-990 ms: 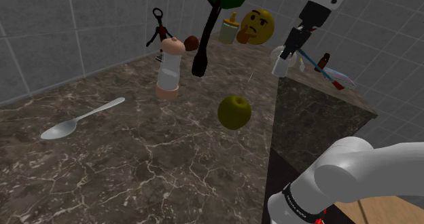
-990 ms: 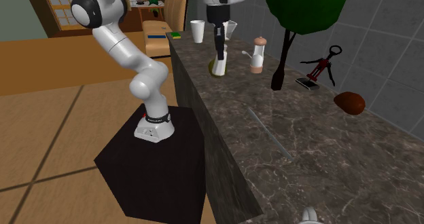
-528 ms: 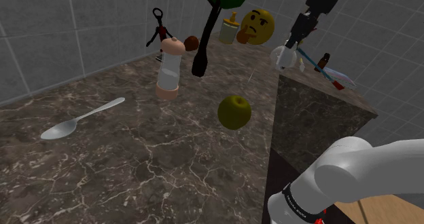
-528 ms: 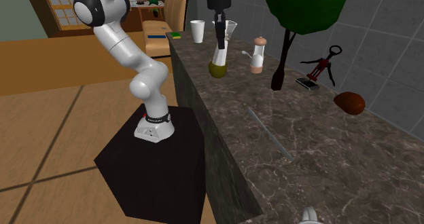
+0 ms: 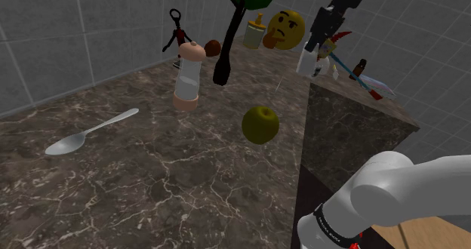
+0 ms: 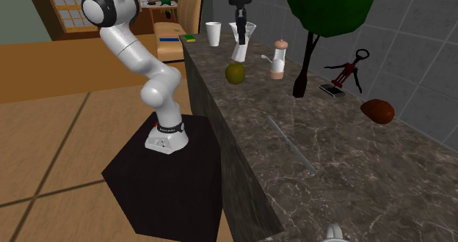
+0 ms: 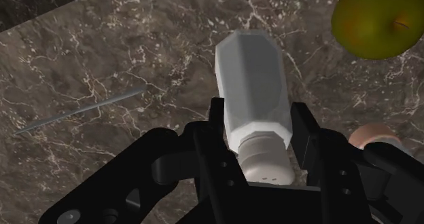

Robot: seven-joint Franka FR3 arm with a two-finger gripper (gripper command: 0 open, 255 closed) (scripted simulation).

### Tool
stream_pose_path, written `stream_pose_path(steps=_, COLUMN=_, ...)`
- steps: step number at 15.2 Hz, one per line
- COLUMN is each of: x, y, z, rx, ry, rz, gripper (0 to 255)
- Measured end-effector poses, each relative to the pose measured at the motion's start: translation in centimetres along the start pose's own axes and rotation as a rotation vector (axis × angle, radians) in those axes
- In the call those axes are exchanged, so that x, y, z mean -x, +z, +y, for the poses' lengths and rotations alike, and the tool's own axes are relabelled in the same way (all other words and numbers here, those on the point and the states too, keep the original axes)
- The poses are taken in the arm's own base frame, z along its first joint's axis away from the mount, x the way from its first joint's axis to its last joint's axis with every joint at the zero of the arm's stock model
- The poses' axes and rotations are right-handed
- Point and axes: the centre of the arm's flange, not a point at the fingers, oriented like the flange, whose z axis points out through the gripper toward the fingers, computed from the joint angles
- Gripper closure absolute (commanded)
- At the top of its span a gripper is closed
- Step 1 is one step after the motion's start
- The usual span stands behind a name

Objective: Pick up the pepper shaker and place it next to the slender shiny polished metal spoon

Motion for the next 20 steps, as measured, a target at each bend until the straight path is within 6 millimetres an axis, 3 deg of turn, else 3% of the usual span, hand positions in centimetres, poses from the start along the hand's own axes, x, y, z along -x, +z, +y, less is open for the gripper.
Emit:
stream_pose_path(steps=9, x=-1.8, y=-0.1, z=-11.7, rx=0.000, ry=0.000, rz=0.000, gripper=255)
stream_pose_path(steps=20, x=-3.7, y=1.5, z=-26.2, rx=0.001, ry=-0.001, rz=0.000, gripper=255)
